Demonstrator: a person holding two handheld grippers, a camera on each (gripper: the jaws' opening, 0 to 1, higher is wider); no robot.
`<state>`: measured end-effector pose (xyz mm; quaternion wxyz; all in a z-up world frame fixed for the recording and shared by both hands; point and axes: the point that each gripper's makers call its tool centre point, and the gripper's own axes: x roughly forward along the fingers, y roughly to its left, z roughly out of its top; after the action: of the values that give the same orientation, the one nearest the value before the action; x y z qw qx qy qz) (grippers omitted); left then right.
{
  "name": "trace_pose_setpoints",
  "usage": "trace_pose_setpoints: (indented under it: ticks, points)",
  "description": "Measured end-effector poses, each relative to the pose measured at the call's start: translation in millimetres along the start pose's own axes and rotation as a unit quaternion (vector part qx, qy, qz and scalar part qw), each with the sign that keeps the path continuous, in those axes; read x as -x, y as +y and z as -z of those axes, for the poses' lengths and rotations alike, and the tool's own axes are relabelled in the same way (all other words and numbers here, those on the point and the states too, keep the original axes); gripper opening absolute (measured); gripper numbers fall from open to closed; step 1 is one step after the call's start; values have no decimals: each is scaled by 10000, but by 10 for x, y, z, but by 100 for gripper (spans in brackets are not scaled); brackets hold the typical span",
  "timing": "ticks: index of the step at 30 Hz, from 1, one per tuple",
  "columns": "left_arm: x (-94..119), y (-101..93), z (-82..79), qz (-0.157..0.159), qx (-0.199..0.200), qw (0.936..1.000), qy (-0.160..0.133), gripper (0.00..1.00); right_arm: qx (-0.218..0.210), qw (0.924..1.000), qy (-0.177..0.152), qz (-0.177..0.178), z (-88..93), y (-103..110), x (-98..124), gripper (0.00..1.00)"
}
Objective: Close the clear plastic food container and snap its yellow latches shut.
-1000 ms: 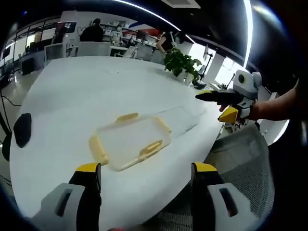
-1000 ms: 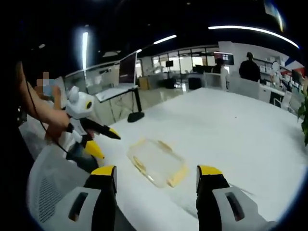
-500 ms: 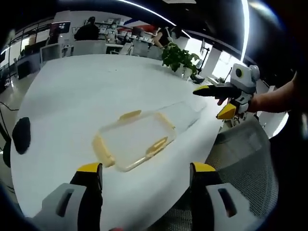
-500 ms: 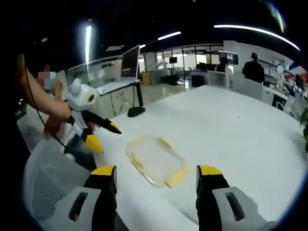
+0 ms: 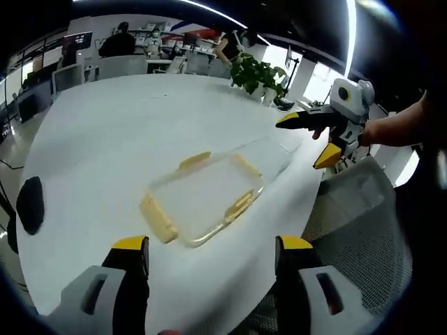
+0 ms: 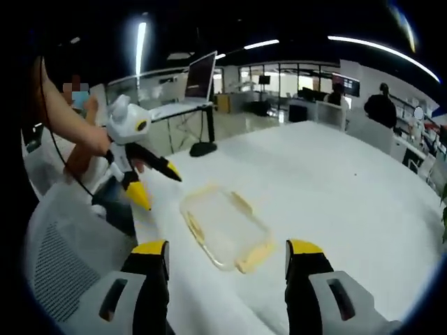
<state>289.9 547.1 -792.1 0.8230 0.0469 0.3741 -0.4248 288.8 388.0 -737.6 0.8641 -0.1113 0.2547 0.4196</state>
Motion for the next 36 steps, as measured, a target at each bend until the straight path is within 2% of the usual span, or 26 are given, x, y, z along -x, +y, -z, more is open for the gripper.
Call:
trace_pose_setpoints:
  ticks: [8, 18, 20, 27, 34, 36]
  points:
    - [-26, 44, -32, 198, -367, 9990, 172, 74, 246, 9994, 188, -140, -31, -42, -144, 67]
    - [-90, 139, -120, 309, -535, 9977, 270, 73, 394, 9982, 387, -228, -2, -104, -275, 67]
    - [-108, 147, -106, 362, -664, 9966, 334, 73, 423, 9979, 421, -257, 6, -113, -289, 67]
    - [-137, 166, -81, 490, -737, 9949, 475, 73, 563, 9960, 579, -386, 31, -129, -342, 68]
    - [-170, 211, -69, 571, -850, 9929, 602, 73, 960, 9905, 798, -583, 87, -116, -398, 68]
    - [-183, 223, -77, 599, -889, 9922, 631, 73, 930, 9904, 821, -616, 107, -135, -422, 68]
